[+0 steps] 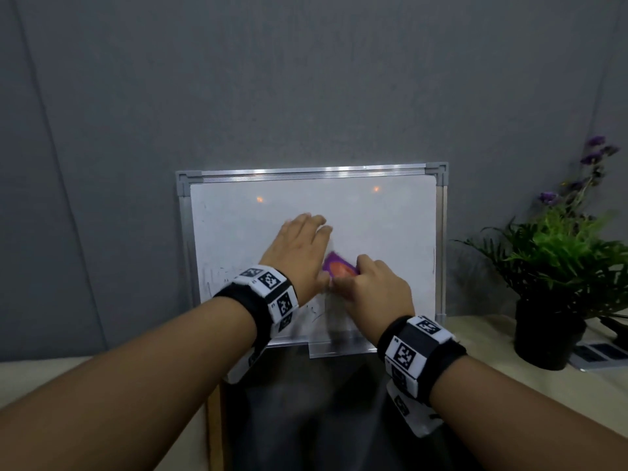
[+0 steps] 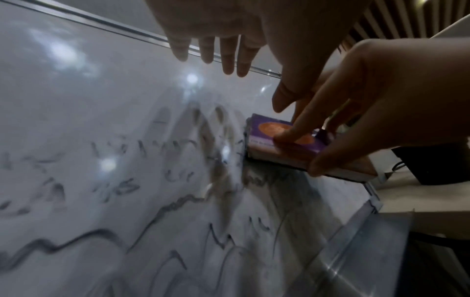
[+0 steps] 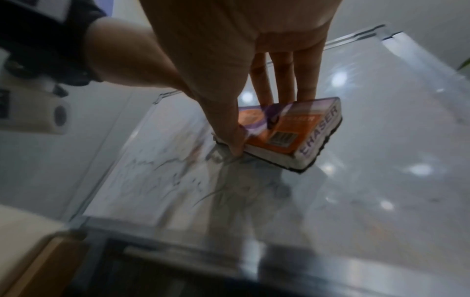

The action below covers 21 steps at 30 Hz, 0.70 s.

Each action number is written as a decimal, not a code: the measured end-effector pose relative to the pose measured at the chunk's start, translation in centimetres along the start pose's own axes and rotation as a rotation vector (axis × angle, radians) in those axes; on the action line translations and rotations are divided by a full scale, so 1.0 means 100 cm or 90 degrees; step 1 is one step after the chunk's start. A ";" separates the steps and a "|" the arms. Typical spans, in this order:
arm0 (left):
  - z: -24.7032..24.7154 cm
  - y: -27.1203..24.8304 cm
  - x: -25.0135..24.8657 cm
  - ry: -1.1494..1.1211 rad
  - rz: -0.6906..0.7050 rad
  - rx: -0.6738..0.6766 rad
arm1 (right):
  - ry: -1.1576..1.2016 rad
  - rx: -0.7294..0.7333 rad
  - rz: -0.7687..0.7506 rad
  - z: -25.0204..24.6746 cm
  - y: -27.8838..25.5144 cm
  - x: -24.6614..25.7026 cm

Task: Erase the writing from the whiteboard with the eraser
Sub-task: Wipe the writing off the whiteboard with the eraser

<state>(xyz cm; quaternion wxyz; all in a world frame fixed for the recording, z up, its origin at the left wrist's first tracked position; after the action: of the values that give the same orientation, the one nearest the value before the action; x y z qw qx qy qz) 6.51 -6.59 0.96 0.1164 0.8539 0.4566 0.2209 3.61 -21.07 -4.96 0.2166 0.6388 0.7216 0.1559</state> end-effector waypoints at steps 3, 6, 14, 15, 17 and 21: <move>0.005 -0.008 0.010 -0.007 -0.008 0.001 | -0.019 -0.021 -0.020 0.007 -0.009 0.004; 0.012 -0.023 0.032 -0.009 -0.069 0.014 | -0.010 -0.073 0.000 0.004 -0.011 -0.009; 0.024 -0.044 0.074 -0.010 -0.210 0.050 | 0.021 -0.058 -0.007 -0.006 0.008 0.016; 0.021 -0.043 0.079 -0.018 -0.221 0.043 | 0.023 -0.062 -0.015 -0.003 0.006 0.020; 0.017 -0.042 0.090 -0.028 -0.235 0.043 | 0.016 -0.073 -0.018 0.004 0.000 0.022; 0.021 -0.044 0.101 -0.027 -0.236 0.089 | 0.000 -0.093 -0.003 0.003 -0.001 0.008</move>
<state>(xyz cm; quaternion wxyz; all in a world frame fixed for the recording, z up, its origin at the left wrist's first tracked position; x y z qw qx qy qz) 9.24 4.24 0.12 0.1050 0.7656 0.6178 0.1452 3.60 -20.35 -5.39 0.2629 0.6196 0.7097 0.2080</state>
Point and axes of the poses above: each hand's wrist, its own y-axis towards the middle knuckle, its own z-axis out of the palm, x = y × z, the point moved 1 cm from there along y, towards the middle knuckle, and after that the axes turned 11 degrees about x, right-handed, at the moved point
